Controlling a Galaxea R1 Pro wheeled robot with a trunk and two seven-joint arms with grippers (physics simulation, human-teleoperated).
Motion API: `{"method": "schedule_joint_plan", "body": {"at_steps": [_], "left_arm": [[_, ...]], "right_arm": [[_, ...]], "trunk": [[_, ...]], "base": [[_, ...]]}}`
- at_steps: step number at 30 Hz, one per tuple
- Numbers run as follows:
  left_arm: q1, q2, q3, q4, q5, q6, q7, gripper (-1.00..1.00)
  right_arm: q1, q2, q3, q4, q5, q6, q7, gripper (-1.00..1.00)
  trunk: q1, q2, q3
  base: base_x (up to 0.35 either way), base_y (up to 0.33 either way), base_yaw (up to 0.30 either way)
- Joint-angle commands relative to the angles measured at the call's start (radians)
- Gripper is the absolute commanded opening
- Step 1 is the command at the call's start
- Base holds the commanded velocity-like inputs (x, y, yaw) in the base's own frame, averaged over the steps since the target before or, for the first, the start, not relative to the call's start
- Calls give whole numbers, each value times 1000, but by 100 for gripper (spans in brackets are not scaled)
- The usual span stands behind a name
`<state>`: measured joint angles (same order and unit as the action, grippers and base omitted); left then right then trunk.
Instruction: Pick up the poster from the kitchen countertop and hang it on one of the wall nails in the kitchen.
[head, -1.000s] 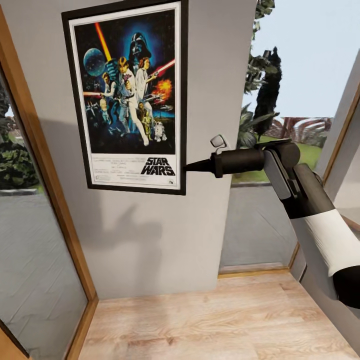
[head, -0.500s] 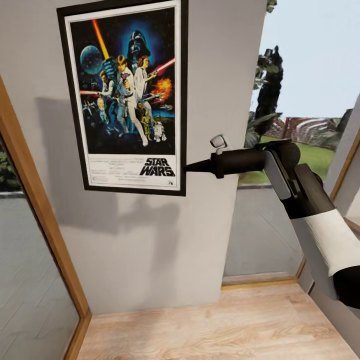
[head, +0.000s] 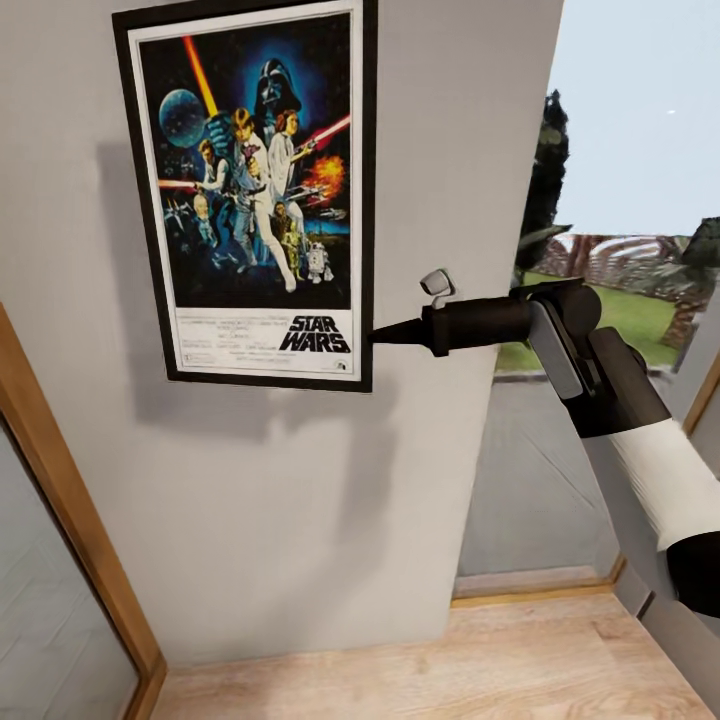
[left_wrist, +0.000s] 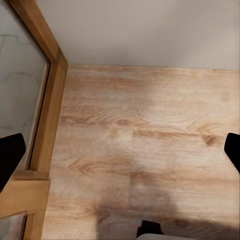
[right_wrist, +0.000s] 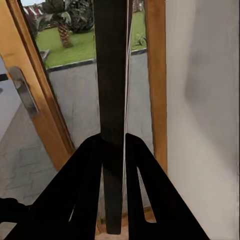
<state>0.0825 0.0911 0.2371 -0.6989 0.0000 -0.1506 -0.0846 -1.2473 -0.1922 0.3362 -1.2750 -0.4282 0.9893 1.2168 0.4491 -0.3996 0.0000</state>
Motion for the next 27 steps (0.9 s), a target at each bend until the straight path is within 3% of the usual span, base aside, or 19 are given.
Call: {"method": "schedule_joint_plan", "body": {"at_steps": [1,8,27], "left_arm": [[0,-1,4,-1,0,-1,-7,100],[0,-1,4,-1,0,-1,-7,100],[3,-6,8,-9,0,-3,-7,100]], "right_arm": [[0,-1,1,0,-4,6,1,-100],[0,-1,2,0,-4,6,1,-100],[18,-3,-1,8,-3,-8,1,-100]], "trunk": [[1,0,0],[1,0,0],[1,0,0]], "base": [[335,0,0],[335,0,0],[0,0,0]]}}
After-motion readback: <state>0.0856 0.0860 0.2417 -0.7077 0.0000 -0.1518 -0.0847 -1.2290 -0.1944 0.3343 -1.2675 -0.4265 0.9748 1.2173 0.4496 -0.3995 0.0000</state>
